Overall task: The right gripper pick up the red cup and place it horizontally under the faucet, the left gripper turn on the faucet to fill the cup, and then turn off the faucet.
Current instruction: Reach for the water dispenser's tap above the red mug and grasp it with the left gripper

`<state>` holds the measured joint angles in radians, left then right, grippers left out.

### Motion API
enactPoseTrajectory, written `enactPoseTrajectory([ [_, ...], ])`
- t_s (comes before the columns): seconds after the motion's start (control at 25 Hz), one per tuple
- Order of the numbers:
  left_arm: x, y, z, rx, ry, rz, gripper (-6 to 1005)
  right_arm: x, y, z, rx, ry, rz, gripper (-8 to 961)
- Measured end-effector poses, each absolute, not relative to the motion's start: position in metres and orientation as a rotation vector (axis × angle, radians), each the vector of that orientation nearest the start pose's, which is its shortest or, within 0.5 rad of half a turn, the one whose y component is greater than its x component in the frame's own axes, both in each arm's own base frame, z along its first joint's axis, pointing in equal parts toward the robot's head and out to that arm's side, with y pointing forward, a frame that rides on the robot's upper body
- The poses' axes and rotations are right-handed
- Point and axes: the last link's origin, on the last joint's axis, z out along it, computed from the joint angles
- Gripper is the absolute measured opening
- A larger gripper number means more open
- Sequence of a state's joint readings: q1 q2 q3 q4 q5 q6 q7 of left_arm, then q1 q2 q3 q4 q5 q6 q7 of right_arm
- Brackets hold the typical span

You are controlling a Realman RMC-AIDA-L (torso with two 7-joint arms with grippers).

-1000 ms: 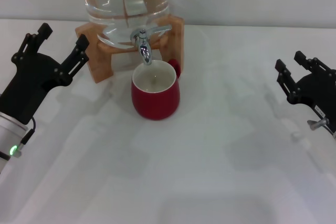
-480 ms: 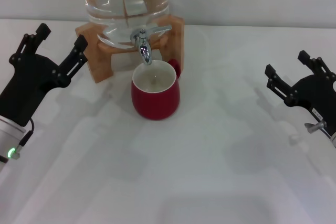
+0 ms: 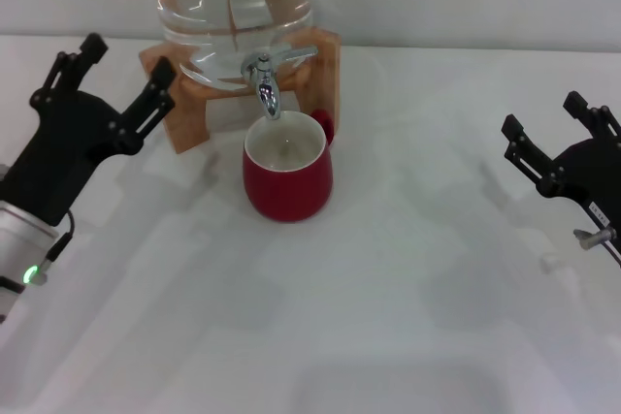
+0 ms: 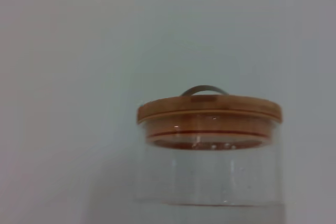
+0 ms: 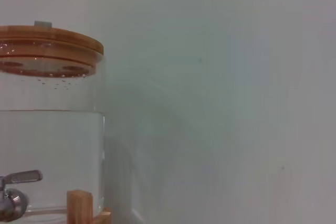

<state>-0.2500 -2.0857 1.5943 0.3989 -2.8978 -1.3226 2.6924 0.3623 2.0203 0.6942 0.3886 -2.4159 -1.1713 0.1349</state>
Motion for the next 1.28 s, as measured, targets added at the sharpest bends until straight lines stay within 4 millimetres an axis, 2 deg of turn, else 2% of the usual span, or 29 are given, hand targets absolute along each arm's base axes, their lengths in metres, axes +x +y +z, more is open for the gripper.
enactPoseTrajectory([
  [0.28, -0.281, 0.308, -0.007, -1.842, -0.375, -1.027, 875, 0.288, 0.311, -0.045, -1.844, 0.459, 0.84, 843],
  [0.72, -0.269, 0.318, -0.005, -1.962, -0.478, -0.914, 874, 0.288, 0.312, -0.046, -1.849, 0.464, 0.844, 842],
  [0.96, -0.264, 0.319, 0.003, -2.014, -0.539, -0.868, 874, 0.287, 0.314, -0.046, -1.854, 0.461, 0.843, 842],
  [1.28, -0.249, 0.317, 0.022, -2.119, -0.629, -0.823, 874, 0.285, 0.315, -0.047, -1.86, 0.457, 0.841, 842],
])
